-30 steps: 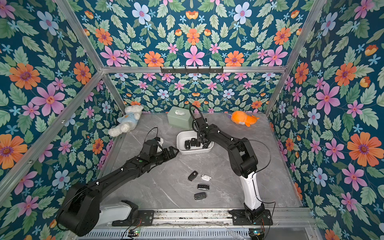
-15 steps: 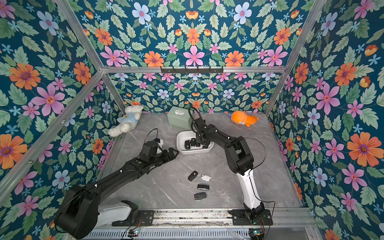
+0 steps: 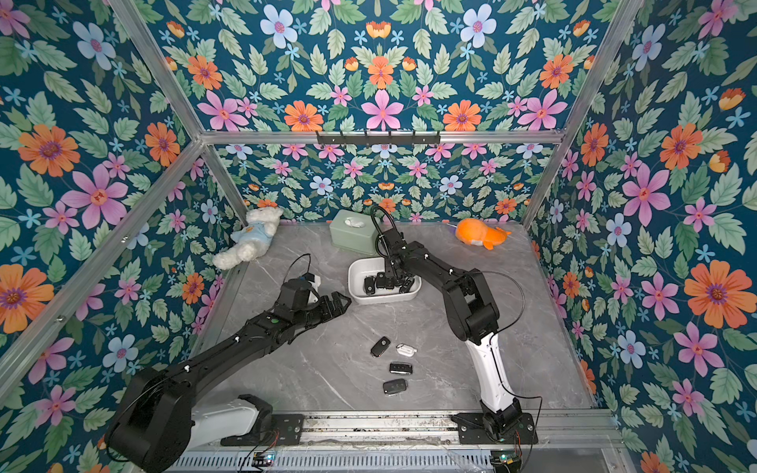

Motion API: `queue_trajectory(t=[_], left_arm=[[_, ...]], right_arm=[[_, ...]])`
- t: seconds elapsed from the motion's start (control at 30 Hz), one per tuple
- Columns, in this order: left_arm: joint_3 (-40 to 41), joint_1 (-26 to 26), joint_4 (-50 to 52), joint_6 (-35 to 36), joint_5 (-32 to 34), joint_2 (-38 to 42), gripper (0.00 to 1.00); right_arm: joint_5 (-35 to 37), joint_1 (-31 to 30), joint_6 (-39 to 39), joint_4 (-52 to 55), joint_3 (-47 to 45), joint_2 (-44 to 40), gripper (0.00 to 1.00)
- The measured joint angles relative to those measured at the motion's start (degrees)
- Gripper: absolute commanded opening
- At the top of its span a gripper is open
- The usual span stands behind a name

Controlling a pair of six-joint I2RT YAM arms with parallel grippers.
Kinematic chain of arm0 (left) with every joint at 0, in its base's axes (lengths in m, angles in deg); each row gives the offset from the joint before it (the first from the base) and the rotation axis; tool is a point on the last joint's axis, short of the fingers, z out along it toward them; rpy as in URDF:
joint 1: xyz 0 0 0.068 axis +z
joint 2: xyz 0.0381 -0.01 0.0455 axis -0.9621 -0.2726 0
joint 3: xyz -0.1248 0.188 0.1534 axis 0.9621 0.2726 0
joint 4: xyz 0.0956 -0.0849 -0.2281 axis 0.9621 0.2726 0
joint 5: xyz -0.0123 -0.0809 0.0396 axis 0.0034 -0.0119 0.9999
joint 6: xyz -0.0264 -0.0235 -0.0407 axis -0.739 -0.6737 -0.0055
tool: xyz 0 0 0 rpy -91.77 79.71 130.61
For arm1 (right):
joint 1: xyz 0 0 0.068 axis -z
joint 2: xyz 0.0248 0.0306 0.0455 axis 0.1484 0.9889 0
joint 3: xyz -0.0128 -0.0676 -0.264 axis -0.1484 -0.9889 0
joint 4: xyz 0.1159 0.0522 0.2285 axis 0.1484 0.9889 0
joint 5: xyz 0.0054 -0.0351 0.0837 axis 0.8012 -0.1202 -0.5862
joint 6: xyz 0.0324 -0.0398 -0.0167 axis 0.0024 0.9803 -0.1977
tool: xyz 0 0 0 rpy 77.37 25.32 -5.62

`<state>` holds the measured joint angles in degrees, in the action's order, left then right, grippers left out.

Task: Place the car key into the storage box
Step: Place the car key in the storage box.

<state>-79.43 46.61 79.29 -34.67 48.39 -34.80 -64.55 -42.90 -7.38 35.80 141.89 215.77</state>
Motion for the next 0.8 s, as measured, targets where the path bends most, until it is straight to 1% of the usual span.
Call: queue_trajectory(t=[0.1,0.2,0.33,0.43,0.5,0.57,0.63,0.67,0.8], left_arm=[[-0.6,-0.3,0.9,1.0,0.2,0.1,1.00],[-1.6,-0.7,2.4,1.7,0.6,0.1,0.99],[-3.7,-1.6,4.9,4.2,2.0,0.0,1.00],[-5.1,-3.1,7.0,6.3,3.6,0.2,1.00],[-5.8,-4.5,8.7,7.8,5.2,0.6,1.00],[-6.5,-6.0,10.1,9.0,7.1,0.8,1.00],[-7.2,-7.7,11.3,10.3,8.8,0.8,1.00],[-7.5,-8.6,11.9,11.0,9.5,0.6,1.00],[-9.5,-12.5,14.3,13.2,12.3,-1.2,0.99]], right_arm=[[0.0,0.0,-0.1,-0.3,-0.4,-2.6,0.56],[0.1,0.0,-0.3,-1.8,-2.8,-6.6,0.58],[-0.6,0.0,-1.7,-5.7,-9.8,-13.4,0.67],[-1.0,0.0,-3.3,-9.9,-17.4,-19.6,0.73],[-1.9,0.0,-4.8,-13.6,-23.8,-24.7,0.78],[-2.3,0.0,-5.6,-16.8,-29.2,-29.1,0.85],[-3.2,0.0,-7.3,-20.1,-34.7,-34.1,0.96],[-3.3,0.0,-8.2,-22.0,-37.7,-37.0,0.99],[-4.4,0.0,-11.9,-29.3,-48.5,-46.6,0.99]])
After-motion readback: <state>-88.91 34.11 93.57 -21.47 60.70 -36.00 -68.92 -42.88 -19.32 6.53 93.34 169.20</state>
